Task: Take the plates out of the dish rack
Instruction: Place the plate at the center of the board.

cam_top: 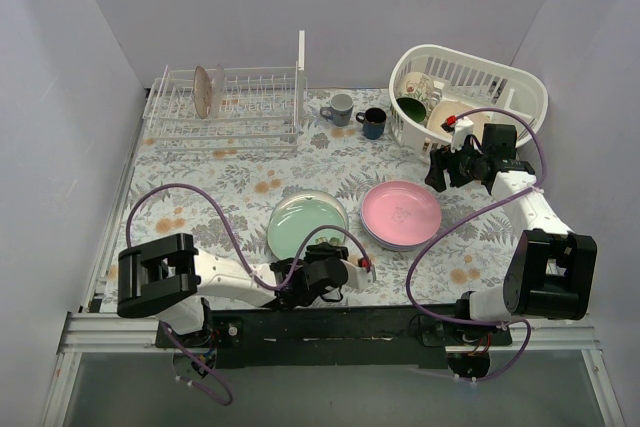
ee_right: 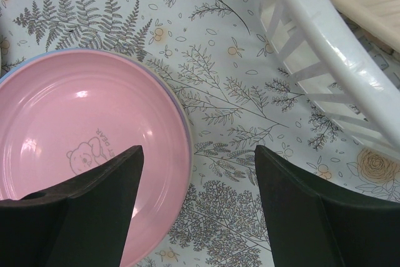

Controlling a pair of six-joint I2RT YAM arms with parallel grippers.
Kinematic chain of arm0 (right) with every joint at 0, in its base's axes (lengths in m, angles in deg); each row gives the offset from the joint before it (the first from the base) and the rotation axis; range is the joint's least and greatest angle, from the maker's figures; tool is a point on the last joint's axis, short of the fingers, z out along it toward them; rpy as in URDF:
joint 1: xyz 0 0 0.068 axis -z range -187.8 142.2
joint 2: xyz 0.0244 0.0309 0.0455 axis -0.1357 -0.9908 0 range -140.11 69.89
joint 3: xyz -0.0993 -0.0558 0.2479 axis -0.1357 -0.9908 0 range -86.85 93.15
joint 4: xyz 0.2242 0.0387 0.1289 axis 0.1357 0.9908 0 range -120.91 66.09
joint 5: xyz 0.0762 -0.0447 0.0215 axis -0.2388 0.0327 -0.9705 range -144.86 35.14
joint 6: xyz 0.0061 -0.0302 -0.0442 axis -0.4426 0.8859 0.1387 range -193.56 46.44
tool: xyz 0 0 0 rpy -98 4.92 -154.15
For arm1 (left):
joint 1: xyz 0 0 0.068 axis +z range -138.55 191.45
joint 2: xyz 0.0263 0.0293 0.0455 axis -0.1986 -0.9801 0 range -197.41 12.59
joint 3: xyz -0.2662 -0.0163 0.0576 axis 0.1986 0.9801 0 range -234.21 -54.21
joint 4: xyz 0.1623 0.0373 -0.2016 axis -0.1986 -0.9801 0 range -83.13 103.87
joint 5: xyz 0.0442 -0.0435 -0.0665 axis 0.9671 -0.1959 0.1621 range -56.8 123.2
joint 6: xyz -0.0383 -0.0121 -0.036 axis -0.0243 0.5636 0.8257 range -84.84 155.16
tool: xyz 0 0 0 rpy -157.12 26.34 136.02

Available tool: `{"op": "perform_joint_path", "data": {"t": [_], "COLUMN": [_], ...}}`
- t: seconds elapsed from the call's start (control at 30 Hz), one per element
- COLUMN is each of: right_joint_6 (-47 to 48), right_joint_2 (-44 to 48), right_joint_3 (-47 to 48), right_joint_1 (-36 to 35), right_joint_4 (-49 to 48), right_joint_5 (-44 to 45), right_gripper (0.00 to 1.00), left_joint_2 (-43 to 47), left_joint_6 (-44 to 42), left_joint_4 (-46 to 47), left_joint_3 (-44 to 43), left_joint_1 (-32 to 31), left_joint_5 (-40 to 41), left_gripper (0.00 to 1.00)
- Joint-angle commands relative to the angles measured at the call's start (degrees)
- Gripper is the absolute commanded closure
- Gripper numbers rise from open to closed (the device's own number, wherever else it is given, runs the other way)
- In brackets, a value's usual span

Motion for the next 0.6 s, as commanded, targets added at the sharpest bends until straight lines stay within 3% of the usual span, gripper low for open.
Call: {"op": "perform_joint_path", "data": {"t": [0.0, 0.57], "right_joint_6": [0.4, 0.3], "right_joint_2": [0.6, 0.1], "right_joint_3": [-0.6, -0.6], "right_joint_1": [0.3, 0.4], "right_joint_4": [-1.8, -1.8], "right_joint_5": [-1.1, -1.3], "right_gripper": [0.2, 0.2], "left_joint_2": [3.0, 3.9], "left_joint_6": [2.0, 2.8], "left_joint_4": [-2.9, -8.6], "left_joint_3": [-2.8, -7.8], "left_joint_1": [0.4, 3.6], "left_joint_5": [-4.4, -7.9], "left_gripper": [0.64, 0.63]}}
